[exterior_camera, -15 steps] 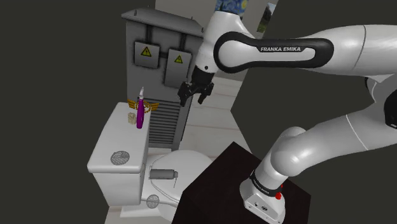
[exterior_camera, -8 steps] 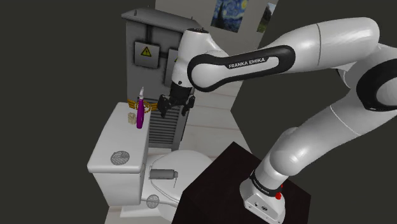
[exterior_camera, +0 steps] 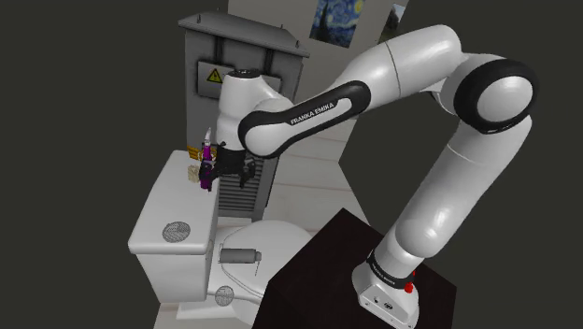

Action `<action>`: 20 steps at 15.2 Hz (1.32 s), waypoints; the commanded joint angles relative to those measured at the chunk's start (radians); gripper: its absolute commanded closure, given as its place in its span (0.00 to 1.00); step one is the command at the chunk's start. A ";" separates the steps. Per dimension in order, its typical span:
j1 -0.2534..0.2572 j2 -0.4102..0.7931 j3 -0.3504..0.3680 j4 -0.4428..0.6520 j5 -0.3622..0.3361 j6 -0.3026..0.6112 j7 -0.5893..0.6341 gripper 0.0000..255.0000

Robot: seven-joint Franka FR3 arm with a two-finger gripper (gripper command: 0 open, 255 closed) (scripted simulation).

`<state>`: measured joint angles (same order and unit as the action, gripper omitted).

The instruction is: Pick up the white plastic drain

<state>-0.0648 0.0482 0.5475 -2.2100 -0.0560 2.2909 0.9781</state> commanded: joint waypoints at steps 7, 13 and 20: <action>0.120 0.369 -0.060 0.263 -0.228 0.013 0.315 0.00; 0.229 0.622 -0.138 0.514 -0.294 -0.021 0.442 0.00; 0.270 0.748 -0.175 0.612 -0.317 -0.001 0.478 0.00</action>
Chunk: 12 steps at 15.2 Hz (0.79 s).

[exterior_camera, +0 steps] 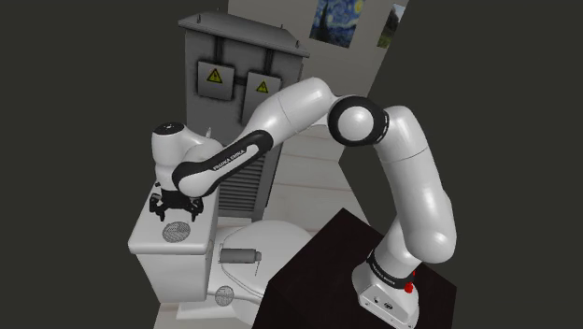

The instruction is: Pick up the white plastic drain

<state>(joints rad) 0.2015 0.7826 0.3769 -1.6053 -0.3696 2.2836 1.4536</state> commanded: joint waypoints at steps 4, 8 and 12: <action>0.010 0.038 -0.012 0.013 -0.012 0.025 0.007 0.00; 0.010 0.038 -0.012 0.013 -0.012 0.025 0.007 1.00; 0.010 0.038 -0.012 0.011 -0.012 0.027 0.007 1.00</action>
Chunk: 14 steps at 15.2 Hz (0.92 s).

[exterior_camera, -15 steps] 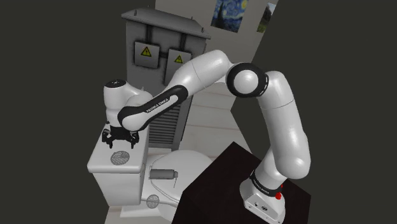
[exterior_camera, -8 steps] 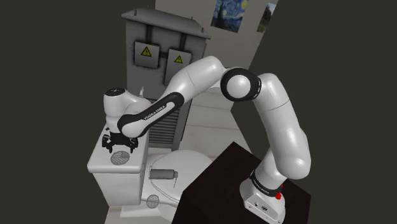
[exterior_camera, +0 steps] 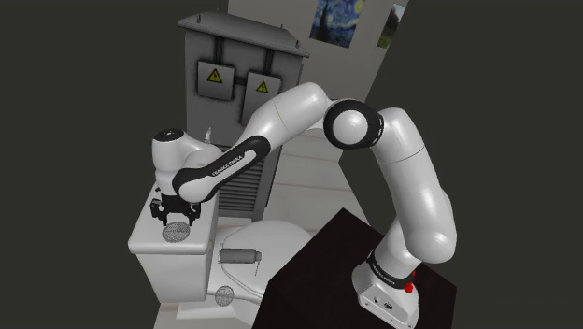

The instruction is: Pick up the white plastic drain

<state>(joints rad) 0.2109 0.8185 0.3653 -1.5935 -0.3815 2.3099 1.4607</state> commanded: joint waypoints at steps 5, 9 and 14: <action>-0.007 -0.027 0.009 -0.005 0.009 -0.023 -0.006 1.00; -0.015 -0.064 0.021 -0.011 0.023 -0.054 -0.013 1.00; -0.025 -0.107 0.036 -0.013 0.039 -0.095 -0.022 1.00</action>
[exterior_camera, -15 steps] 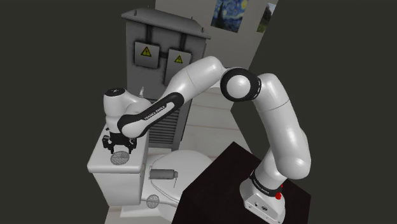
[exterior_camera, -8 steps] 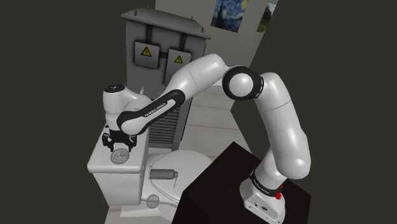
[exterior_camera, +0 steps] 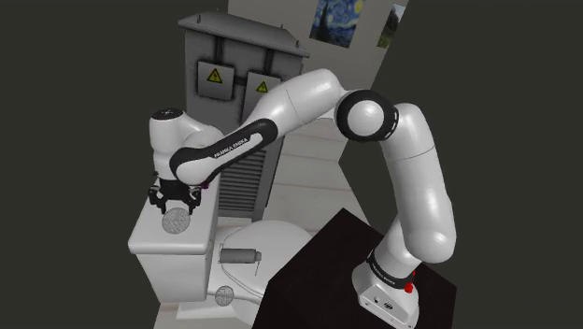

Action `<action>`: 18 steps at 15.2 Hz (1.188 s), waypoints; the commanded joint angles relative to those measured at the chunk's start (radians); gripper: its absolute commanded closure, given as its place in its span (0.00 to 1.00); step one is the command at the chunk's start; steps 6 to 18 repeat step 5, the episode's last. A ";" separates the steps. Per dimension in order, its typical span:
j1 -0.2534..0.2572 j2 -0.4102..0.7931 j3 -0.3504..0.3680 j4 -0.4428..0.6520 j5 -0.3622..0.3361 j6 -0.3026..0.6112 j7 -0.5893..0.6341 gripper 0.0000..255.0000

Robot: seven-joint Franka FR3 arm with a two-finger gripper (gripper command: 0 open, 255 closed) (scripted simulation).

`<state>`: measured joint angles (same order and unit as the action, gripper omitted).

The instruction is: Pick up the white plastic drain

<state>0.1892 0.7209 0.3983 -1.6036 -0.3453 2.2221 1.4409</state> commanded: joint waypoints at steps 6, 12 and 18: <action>-0.009 -0.035 0.011 -0.001 0.014 -0.034 -0.009 1.00; -0.009 -0.035 0.011 -0.001 0.014 -0.034 -0.009 1.00; -0.009 -0.035 0.011 -0.001 0.014 -0.034 -0.009 1.00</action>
